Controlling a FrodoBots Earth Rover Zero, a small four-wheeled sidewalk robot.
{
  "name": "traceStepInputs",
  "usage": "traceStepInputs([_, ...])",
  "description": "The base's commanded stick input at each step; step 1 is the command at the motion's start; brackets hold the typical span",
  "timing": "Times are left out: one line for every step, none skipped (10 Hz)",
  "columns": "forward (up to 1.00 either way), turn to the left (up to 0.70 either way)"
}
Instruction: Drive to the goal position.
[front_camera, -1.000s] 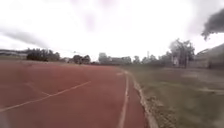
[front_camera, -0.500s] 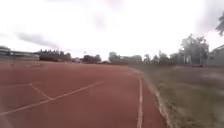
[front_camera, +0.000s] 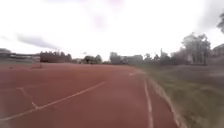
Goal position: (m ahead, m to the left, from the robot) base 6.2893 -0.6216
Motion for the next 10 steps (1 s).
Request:
traceStepInputs([0.7,-0.35])
traceStepInputs([0.7,-0.35])
traceStepInputs([0.7,-0.35])
traceStepInputs([0.7,-0.35])
traceStepInputs([0.7,-0.35])
traceStepInputs([0.7,-0.32])
traceStepInputs([0.7,-0.16])
traceStepInputs([0.7,0.0])
traceStepInputs([0.7,0.0])
traceStepInputs([0.7,0.0])
